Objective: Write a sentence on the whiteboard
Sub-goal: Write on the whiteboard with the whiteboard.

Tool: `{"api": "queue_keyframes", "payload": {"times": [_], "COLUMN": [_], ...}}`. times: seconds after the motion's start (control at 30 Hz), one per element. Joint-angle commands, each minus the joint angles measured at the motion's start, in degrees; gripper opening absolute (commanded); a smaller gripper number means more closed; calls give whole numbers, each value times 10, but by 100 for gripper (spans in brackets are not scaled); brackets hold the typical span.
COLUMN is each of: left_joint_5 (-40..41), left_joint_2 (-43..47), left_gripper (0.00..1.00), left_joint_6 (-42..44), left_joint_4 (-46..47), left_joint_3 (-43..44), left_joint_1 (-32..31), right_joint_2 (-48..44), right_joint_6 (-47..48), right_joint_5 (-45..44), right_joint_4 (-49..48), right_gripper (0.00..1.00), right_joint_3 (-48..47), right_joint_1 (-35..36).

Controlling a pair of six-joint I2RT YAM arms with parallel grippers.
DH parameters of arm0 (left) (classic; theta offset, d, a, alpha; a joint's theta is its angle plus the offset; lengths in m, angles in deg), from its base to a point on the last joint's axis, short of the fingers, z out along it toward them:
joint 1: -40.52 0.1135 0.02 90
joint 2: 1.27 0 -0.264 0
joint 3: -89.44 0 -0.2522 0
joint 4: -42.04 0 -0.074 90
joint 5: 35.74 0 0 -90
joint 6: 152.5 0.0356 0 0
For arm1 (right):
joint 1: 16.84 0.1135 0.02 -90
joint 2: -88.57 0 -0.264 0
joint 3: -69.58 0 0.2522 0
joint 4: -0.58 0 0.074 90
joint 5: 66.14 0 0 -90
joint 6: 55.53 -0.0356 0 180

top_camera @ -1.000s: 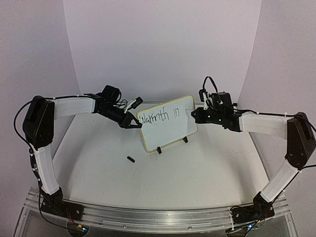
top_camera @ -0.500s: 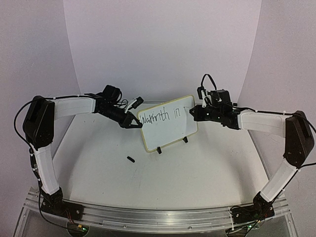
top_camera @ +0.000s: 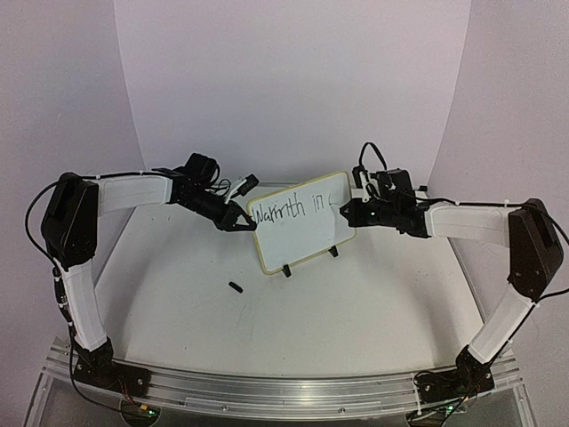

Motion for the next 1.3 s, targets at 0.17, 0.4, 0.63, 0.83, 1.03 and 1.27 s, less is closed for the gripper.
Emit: {"api": "queue_keyframes", "payload": {"times": [0.17,0.4,0.63,0.83,1.03,1.27], "left_joint_5": [28,29,29,28,28,27], "left_joint_2": [-36,-36,-36,-37,-38,-39], "left_gripper": [0,0,0,0,0,0], "left_joint_6": [11,12,11,12,11,11], "left_joint_4": [-75,-75,-75,-75,-75,-75], "left_joint_3": [-5,-6,-5,-5,-5,-5], "left_joint_1": [-24,-24,-24,-24,-24,-24], "right_joint_2": [-3,-1,6,14,16,15], "right_joint_6": [2,10,17,20,21,16], "right_joint_5": [-40,-46,-40,-29,-28,-39], "right_joint_4": [4,7,8,8,8,8], "right_gripper": [0,0,0,0,0,0], "right_joint_3": [-4,-29,-50,-62,-64,-44], "right_joint_1": [-3,-3,-3,-3,-3,-3]}}
